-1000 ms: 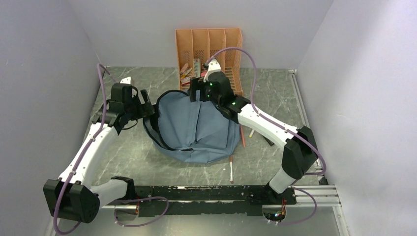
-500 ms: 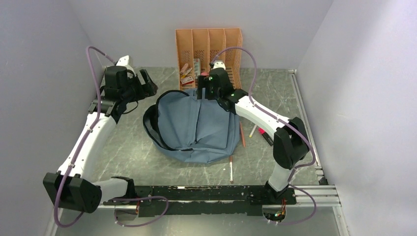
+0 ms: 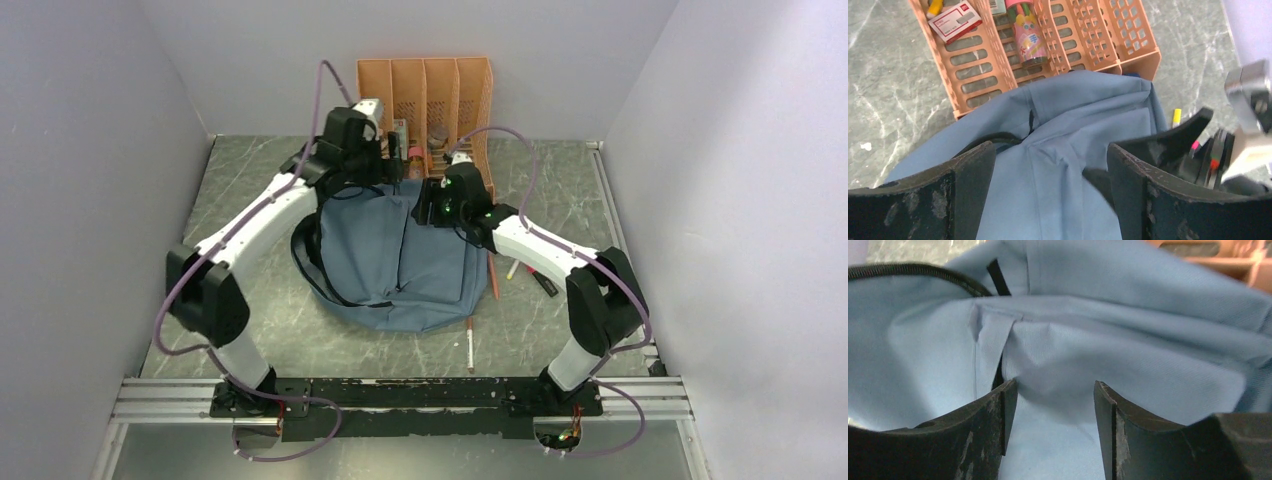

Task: Pack the student bag
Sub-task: Zip the student bag at the center of the board.

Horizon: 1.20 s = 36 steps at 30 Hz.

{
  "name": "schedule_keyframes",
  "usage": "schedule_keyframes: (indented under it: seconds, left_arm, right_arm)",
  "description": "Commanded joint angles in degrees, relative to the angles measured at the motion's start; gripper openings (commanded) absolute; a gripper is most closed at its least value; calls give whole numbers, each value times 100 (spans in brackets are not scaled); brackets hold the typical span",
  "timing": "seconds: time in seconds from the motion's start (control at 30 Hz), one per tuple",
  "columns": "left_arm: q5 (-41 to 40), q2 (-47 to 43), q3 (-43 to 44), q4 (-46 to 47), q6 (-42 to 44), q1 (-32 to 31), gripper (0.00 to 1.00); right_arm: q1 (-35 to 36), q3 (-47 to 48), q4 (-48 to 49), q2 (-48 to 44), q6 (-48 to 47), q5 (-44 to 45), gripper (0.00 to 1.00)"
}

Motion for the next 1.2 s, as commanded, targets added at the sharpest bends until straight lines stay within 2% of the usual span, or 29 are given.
schedule_keyframes:
  seconds: [0.0, 0.1, 0.27, 0.4, 0.63, 0.87, 1.07, 1.17]
  left_arm:
    - [-802, 573, 710, -218, 213, -414, 85]
    - [-1137, 861, 839, -272, 88, -447, 84]
    - [-1188, 1333, 1142, -320, 68, -463, 78]
    - [-1482, 1598, 1339, -536, 34, -480, 74]
    - [-1442, 1846, 1365, -415, 25, -482, 65]
    - [-1373, 2040, 1374, -348, 51, -491, 52]
    - [-1350, 2059, 1261, -283, 75, -507, 46]
    - [-1402, 2066, 1226, -270, 84, -509, 36]
  right_arm:
    - [-5, -451, 774, -323, 184, -511, 59]
    - [-5, -737, 985, -503, 115, -499, 57]
    - [-5, -934, 1009, -606, 9, -444, 54]
    - [-13, -1024, 1041, -689, -53, -387, 47]
    - [-14, -1037, 1009, -610, -89, -428, 38]
    - [-14, -1067, 972, -654, -128, -390, 38]
    - [-14, -1066, 948, -641, -130, -394, 37]
    - [-15, -1064, 960, -637, -118, -411, 37]
